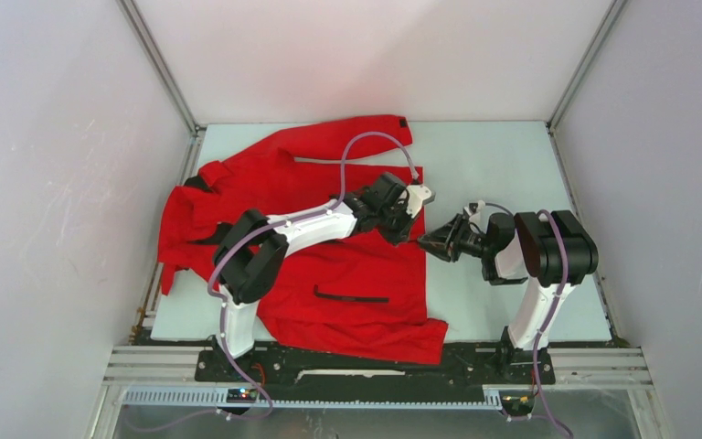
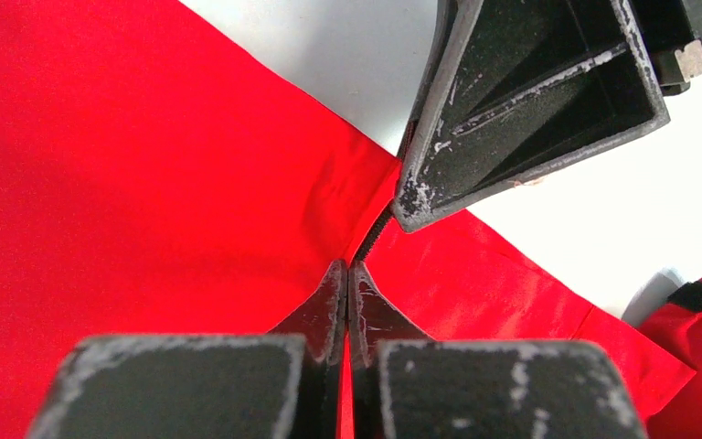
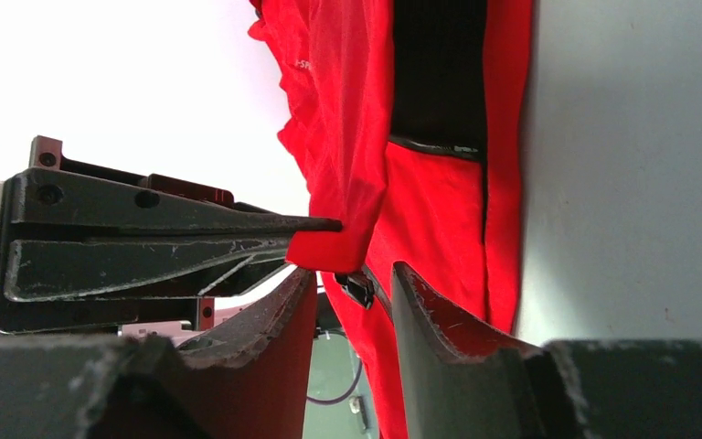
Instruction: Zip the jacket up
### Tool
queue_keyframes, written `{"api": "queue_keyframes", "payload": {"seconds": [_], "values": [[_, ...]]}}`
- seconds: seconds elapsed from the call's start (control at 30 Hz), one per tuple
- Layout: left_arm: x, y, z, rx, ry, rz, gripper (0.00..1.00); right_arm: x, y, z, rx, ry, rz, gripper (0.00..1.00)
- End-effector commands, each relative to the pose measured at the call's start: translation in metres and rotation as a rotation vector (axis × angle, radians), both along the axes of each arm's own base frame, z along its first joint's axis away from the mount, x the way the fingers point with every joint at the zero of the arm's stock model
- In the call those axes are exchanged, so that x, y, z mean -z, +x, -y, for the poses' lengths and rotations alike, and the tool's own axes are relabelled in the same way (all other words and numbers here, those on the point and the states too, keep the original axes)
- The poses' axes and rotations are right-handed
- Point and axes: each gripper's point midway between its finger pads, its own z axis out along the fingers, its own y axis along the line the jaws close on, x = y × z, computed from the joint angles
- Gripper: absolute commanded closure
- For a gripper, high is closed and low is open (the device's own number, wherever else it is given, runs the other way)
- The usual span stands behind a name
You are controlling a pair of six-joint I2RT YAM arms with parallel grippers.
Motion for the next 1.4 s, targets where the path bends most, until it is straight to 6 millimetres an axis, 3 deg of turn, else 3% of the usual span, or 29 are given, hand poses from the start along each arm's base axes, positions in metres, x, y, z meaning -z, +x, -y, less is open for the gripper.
{"api": "queue_keyframes", "payload": {"seconds": [0.0,0.43,0.77,0.93,1.37], "values": [[-0.053,0.001,0.021,0.038,-0.130,0.042,1.00,-0.010,0.014,0.000,0.004,0.010,0.062,0.60],[-0.056,-0.002,0.020,0.043,-0.136,0.042,1.00,-0.009,0.023,0.000,0.011,0.025,0.048,0.65],[-0.061,-0.003,0.020,0.046,-0.149,0.051,1.00,-0.004,0.023,0.000,0.013,0.031,0.027,0.77],[-0.061,-0.004,0.019,0.046,-0.148,0.051,1.00,-0.003,0.024,0.003,0.022,0.032,0.020,0.68],[-0.056,-0.007,0.020,0.056,-0.134,0.039,1.00,-0.011,0.024,0.003,0.011,0.056,0.060,0.61]]}}
